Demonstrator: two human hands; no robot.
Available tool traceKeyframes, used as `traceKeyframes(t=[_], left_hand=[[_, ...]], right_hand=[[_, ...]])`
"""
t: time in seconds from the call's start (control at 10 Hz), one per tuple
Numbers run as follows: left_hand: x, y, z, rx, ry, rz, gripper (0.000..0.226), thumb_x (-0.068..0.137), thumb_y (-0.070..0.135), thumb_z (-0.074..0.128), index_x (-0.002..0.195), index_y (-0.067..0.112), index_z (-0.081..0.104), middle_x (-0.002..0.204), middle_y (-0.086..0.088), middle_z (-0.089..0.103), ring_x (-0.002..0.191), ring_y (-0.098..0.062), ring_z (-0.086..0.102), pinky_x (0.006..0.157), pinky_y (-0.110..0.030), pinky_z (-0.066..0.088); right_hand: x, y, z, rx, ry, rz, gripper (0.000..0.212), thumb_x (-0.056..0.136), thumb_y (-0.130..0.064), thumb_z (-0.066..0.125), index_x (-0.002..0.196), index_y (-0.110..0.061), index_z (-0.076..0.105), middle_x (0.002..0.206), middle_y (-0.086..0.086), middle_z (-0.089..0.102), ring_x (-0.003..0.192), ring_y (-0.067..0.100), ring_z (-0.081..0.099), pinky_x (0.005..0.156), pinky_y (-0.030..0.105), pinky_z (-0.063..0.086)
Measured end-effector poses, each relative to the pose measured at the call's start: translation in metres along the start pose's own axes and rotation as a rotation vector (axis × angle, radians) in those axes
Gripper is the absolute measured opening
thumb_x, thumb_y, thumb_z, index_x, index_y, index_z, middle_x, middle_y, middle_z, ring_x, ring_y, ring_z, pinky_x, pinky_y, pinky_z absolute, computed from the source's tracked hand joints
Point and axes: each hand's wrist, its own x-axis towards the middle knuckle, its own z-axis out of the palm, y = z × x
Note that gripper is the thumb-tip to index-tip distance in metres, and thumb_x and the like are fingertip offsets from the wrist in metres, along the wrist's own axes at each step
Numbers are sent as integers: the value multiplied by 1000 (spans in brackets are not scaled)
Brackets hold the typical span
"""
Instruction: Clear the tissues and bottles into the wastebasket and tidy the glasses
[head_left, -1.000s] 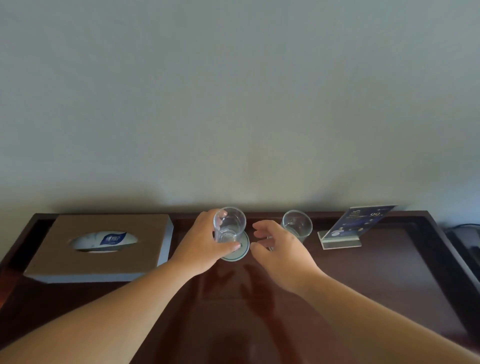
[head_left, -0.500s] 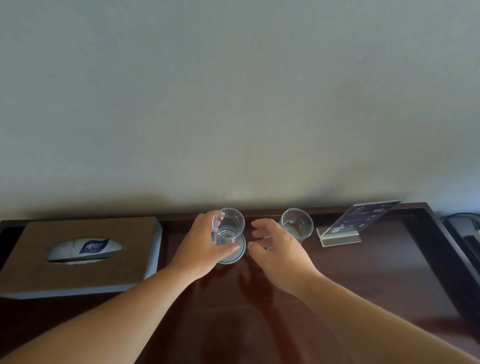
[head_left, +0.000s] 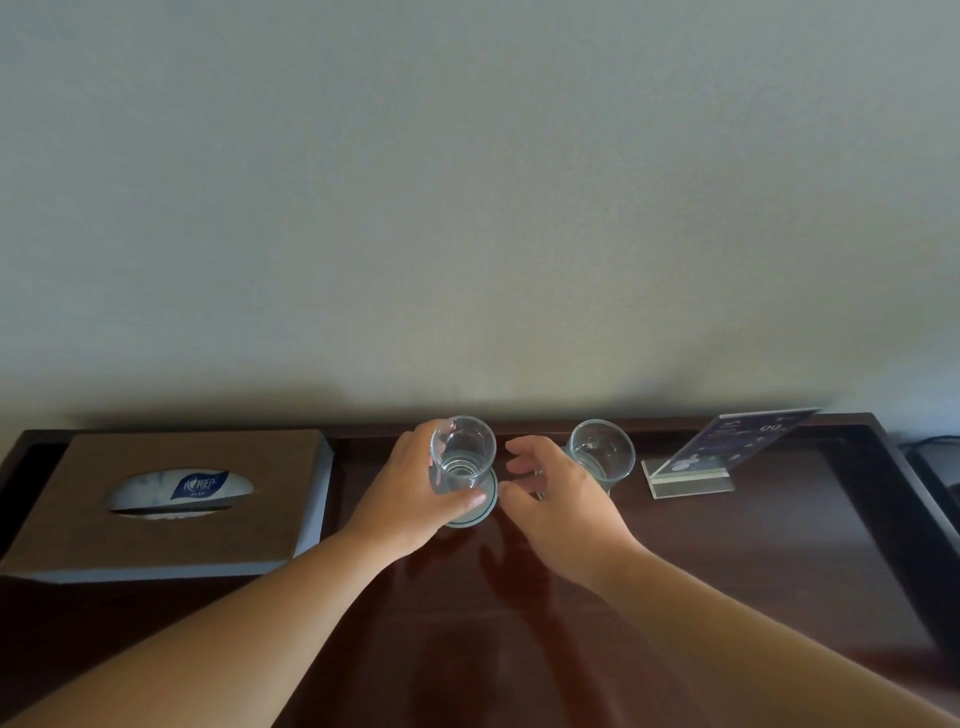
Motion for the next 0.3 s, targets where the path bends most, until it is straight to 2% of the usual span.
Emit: traceKeyframes(t=[0.1,0.3], left_hand=[[-3,1,-4,3,2,-3,69,67,40,79,115,62,36,120,28,39,116,8,43,96,-32,48],[-12,12,-11,19,63,-50,79,68,39,81,132,43,35,126,16,41,116,0,46,95,-28,45]], right_hand=[[-2,-2,-3,-4,-4,-15,44,89,-35,59,132,-30,49,113,-17,57,95,-5,57,68,3,36],[-9,-7,-10,41,-3,-22,45,88,-38,58,131,-30,49,114,-16,57,97,-1,58,72,7,38]])
